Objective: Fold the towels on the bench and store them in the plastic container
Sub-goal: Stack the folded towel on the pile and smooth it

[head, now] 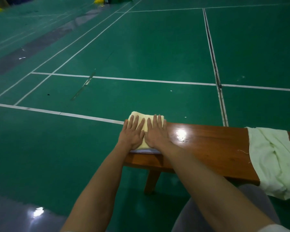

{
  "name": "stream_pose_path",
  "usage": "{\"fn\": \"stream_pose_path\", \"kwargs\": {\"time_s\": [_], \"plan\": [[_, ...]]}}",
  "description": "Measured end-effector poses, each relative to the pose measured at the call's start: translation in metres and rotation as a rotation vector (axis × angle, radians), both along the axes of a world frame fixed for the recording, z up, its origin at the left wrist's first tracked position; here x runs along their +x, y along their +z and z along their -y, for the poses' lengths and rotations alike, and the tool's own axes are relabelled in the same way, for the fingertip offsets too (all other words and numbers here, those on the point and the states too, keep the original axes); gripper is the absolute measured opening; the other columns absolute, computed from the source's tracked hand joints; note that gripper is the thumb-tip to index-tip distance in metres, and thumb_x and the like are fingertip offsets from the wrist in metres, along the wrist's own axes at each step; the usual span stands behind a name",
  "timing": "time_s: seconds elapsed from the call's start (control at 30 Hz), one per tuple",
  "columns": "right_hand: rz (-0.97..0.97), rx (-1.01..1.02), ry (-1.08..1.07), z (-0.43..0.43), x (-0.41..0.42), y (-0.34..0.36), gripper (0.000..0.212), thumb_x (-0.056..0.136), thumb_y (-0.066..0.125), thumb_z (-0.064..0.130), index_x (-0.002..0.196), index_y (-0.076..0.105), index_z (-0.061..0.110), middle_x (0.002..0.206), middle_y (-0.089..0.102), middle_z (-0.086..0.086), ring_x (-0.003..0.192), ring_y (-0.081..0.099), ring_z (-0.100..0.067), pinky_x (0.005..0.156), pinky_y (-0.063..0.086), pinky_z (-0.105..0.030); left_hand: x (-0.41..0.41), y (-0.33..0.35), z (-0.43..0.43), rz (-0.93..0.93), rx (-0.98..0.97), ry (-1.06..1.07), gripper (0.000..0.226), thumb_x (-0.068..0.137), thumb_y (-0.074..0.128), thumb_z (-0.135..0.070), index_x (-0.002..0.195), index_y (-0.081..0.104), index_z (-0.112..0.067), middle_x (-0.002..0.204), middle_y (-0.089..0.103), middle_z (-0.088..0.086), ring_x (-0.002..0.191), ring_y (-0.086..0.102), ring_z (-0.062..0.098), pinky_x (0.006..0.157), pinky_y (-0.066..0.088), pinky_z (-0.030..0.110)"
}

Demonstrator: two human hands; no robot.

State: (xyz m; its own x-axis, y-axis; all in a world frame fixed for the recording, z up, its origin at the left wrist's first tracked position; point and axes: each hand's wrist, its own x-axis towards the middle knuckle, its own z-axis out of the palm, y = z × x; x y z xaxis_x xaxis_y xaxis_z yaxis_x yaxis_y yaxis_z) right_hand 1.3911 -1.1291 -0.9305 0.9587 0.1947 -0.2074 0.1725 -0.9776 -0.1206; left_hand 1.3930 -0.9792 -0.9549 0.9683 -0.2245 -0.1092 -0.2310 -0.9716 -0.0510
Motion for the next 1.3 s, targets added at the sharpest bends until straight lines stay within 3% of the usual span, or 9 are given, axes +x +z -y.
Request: {"fn": "stream_pose_path", "kwargs": {"time_s": [0.13,0.33,0.53,0.67,0.77,0.87,0.93,1.03,1.3], "plan": [[0.019,0.077,-0.007,0.009,0.002,-0.022,0.069,0.107,0.017,0.052,0.162,-0.008,0.021,0.168,-0.017,-0.011,0.153,-0.021,-0.034,0.122,-0.007,-0.059,0.001,-0.011,-0.003,0.023,-0.064,0.007,0.067,0.098,-0.008,-0.056,0.159,-0.018,-0.031,0.168,-0.020,0.005,0.153,-0.023,0.026,0.126,-0.004,0.048],[0.020,0.144,-0.013,0.014,0.002,-0.033,0.070,0.105,0.015,0.055,0.162,-0.011,0.023,0.168,-0.020,-0.007,0.153,-0.024,-0.030,0.122,-0.007,-0.059,0.001,-0.020,-0.003,0.063,-0.088,0.001,0.065,0.100,-0.003,-0.055,0.160,-0.016,-0.033,0.169,-0.017,0.004,0.154,-0.021,0.025,0.126,-0.003,0.049],[-0.036,0.083,-0.014,0.012,0.001,-0.020,0.068,0.106,0.016,0.051,0.162,-0.011,0.023,0.168,-0.019,-0.008,0.153,-0.022,-0.032,0.121,-0.009,-0.059,0.003,-0.005,0.006,0.030,0.075,0.003,0.063,0.104,0.003,-0.052,0.160,-0.016,-0.029,0.169,-0.013,0.007,0.155,-0.017,0.029,0.125,-0.006,0.051],[-0.033,0.021,0.027,0.018,0.005,-0.002,0.065,0.108,0.019,0.048,0.163,-0.001,0.021,0.170,-0.008,-0.011,0.155,-0.012,-0.036,0.122,-0.006,-0.060,0.005,0.025,0.025,0.020,0.253,0.011,0.065,0.104,0.011,-0.051,0.163,0.006,-0.023,0.169,0.015,0.010,0.156,0.009,0.036,0.124,-0.002,0.056],[-0.014,0.053,0.033,0.027,0.004,0.018,0.063,0.107,0.032,0.042,0.162,0.014,0.018,0.169,0.004,-0.013,0.155,-0.002,-0.037,0.123,-0.003,-0.059,0.006,0.051,0.046,0.001,0.229,0.046,0.061,0.103,0.030,-0.048,0.157,0.029,-0.022,0.155,0.045,0.009,0.146,0.035,0.033,0.124,0.008,0.055],[0.058,0.084,0.075,0.039,0.001,0.043,0.051,0.100,0.046,0.028,0.149,0.039,0.016,0.154,0.038,-0.015,0.148,0.026,-0.036,0.124,0.008,-0.055,0.004,0.073,0.069,0.022,0.125,0.051,0.040,0.100,0.039,-0.036,0.135,0.054,-0.021,0.133,0.063,0.005,0.128,0.054,0.029,0.120,0.022,0.051],[0.118,0.093,0.086,0.051,0.000,0.060,0.043,0.096,0.049,0.021,0.138,0.050,0.014,0.137,0.051,-0.013,0.134,0.042,-0.034,0.120,0.022,-0.050,0.002,0.085,0.083,0.052,0.072,0.050,0.032,0.099,0.041,-0.030,0.124,0.060,-0.021,0.126,0.067,0.004,0.120,0.059,0.028,0.112,0.033,0.046],[0.146,0.069,0.081,0.075,-0.003,0.083,0.038,0.094,0.050,0.019,0.131,0.056,0.014,0.127,0.057,-0.013,0.123,0.051,-0.035,0.109,0.037,-0.045,0.000,0.104,0.106,0.080,-0.032,0.050,0.028,0.098,0.044,-0.029,0.117,0.061,-0.018,0.120,0.070,0.006,0.112,0.064,0.031,0.098,0.043,0.042],[0.184,0.058,-0.031,0.156,-0.030,0.111,0.040,0.094,0.052,0.019,0.133,0.056,0.012,0.128,0.058,-0.014,0.122,0.051,-0.035,0.107,0.040,-0.045,-0.008,0.141,0.195,0.080,-0.075,-0.073,0.028,0.093,0.049,-0.020,0.117,0.063,-0.019,0.123,0.068,0.008,0.116,0.063,0.031,0.095,0.045,0.040]]}}
